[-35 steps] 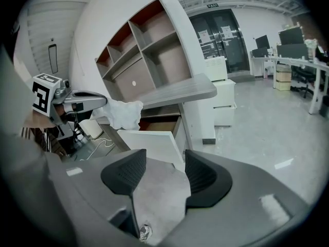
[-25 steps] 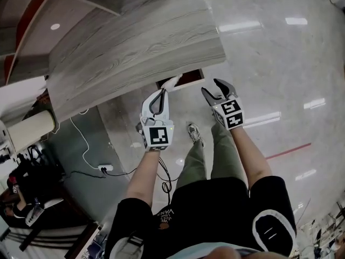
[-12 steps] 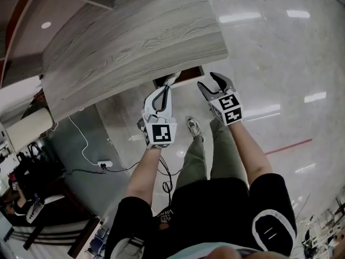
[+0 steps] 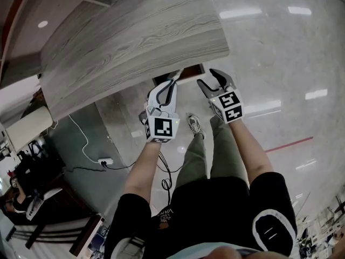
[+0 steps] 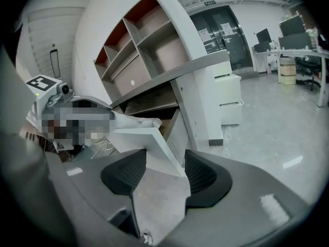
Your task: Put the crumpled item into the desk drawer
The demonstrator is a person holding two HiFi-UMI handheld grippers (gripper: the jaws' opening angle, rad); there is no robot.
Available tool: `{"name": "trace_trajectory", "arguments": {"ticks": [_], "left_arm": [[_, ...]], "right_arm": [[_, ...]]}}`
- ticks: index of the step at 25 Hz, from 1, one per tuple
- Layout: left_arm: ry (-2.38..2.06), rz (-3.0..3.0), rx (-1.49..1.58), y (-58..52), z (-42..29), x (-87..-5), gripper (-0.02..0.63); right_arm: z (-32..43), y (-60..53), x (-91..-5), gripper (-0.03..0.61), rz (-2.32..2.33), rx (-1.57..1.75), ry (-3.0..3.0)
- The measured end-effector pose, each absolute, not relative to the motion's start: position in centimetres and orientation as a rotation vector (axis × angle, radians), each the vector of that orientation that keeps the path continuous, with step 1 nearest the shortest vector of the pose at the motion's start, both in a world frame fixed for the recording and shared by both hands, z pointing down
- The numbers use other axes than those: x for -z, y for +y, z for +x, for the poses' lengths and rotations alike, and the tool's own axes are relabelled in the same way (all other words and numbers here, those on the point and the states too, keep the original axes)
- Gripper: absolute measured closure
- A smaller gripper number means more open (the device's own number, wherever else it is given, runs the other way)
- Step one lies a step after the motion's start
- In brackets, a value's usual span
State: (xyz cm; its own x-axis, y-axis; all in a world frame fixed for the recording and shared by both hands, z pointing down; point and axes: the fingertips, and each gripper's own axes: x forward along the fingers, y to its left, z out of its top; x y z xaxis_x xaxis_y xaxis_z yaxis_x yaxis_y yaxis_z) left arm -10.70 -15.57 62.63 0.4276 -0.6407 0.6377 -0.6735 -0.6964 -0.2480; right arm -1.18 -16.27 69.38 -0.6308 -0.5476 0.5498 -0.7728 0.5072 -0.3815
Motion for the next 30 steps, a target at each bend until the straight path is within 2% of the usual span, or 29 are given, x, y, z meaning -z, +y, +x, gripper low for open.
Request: {"name": "trace_trajectory", "arguments": {"ticks": [23,30], "left_arm": [[-0.987,2.509,-1.069,-16.8,-8.1,-64.5,0.558],[-0.957,2.528,-1.016,-16.4,-7.8,-64.2,0.490]], "right_arm": [[-1.3,-16.4,-69.6,0.368,1.090,-0.883,-2.397],[-1.4,-16.3,-69.7,0.368,1.096,-0.886,-2.393]]}}
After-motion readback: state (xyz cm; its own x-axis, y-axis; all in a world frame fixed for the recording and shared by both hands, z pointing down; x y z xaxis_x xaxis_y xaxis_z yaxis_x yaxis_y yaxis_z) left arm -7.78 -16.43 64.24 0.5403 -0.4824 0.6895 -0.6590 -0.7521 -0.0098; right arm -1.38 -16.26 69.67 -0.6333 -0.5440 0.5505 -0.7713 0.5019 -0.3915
